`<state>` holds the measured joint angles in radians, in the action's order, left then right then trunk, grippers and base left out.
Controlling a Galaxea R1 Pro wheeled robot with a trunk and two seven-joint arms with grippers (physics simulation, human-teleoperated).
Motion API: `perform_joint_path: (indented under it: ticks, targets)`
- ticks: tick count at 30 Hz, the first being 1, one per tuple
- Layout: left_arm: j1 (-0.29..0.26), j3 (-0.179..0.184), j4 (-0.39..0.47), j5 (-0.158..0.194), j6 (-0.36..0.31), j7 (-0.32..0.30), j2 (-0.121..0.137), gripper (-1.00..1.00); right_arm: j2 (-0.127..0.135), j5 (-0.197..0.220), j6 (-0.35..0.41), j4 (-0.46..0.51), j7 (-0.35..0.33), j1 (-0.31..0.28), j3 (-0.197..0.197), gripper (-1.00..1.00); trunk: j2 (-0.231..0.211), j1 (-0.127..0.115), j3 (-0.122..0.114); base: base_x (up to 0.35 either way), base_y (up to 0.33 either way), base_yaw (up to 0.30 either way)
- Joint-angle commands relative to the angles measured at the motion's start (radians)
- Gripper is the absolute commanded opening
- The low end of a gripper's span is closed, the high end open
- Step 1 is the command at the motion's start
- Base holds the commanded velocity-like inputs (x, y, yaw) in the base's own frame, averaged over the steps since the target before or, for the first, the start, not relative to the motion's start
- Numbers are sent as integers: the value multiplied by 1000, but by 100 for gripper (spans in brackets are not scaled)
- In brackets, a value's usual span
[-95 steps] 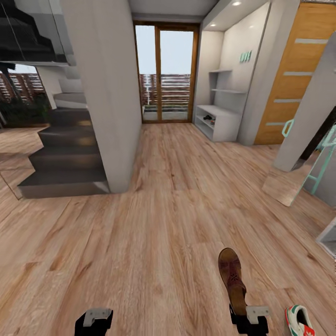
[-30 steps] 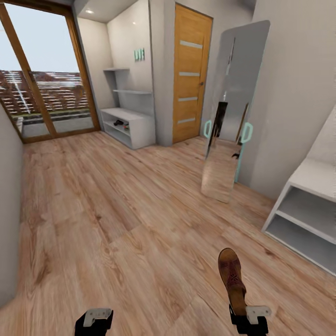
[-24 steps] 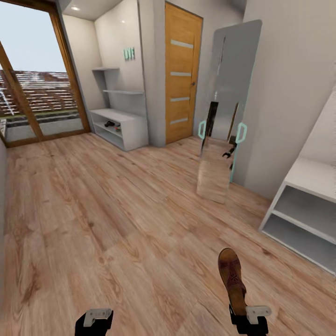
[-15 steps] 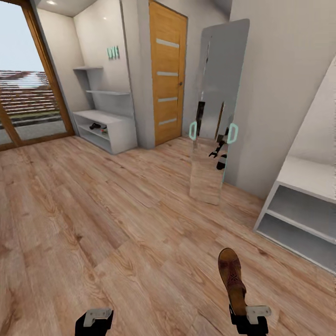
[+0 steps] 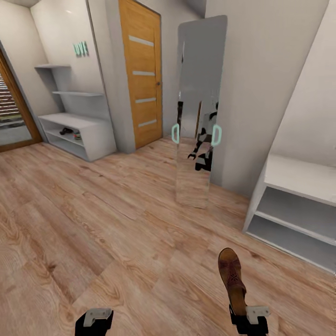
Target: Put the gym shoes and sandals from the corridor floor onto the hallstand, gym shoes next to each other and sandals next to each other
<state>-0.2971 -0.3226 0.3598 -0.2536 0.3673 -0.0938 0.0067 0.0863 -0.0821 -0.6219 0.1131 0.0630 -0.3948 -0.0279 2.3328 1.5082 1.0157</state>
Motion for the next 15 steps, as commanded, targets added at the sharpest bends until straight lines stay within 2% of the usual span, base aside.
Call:
perform_joint_path:
  ticks: [1,9,15]
  targets:
    - [-1,-8,-1,-7,3,-7,-1,100,0,-6,-2,-1,4,-1,-3,-100,0,0,1,315,117,-283]
    - [-1,-9,0,-7,3,-7,-1,100,0,-6,-2,-1,4,-1,-3,-100,0,0,1,304,94,-283]
    - [-1,-9,-1,-7,3,-7,1,100,0,-6,-2,-1,4,-1,-3,-100,0,0,1,91,7,-283]
